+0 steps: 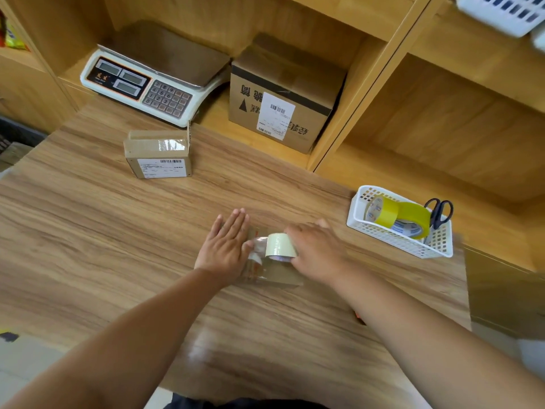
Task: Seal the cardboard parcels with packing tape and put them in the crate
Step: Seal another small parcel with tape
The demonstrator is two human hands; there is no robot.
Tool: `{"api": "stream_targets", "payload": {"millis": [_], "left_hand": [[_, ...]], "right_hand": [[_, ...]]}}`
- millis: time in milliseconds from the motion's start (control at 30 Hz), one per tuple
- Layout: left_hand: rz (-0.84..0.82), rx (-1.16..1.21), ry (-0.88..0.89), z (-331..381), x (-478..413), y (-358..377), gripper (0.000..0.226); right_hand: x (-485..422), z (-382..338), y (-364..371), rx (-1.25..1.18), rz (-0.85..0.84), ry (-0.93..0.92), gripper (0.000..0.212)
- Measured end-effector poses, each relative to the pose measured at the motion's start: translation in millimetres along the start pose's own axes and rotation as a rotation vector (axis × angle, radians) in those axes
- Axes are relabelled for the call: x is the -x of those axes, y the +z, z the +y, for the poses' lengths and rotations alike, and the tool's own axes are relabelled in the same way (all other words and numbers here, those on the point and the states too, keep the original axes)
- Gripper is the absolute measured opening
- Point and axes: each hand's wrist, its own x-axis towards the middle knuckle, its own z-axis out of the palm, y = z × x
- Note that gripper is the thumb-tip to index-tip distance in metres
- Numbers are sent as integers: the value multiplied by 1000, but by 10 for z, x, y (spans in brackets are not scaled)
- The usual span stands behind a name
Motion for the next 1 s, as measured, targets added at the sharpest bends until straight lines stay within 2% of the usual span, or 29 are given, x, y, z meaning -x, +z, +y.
{"api": "stream_targets", "payload": {"millis": [67, 233, 433, 667, 833, 1000], "left_hand": [[-2, -2, 3, -2, -1, -3, 67], [38, 7, 31, 6, -3, 47, 73], [-1, -26, 80, 23, -14, 24, 75], [-12, -50, 113, 15, -23, 37, 76], [-39, -72, 99, 7, -26, 13, 63], [-49, -89, 96, 27, -24, -15, 61]], "right_hand": [[91, 64, -37, 22, 20, -22, 30], [375, 360, -64, 49, 41, 17, 42], [553, 459, -65, 148, -102, 15, 36], [653, 483, 81, 188, -180, 45, 32], [641, 488, 167, 165, -191, 50, 28], [630, 475, 230, 137, -192, 66, 28]]}}
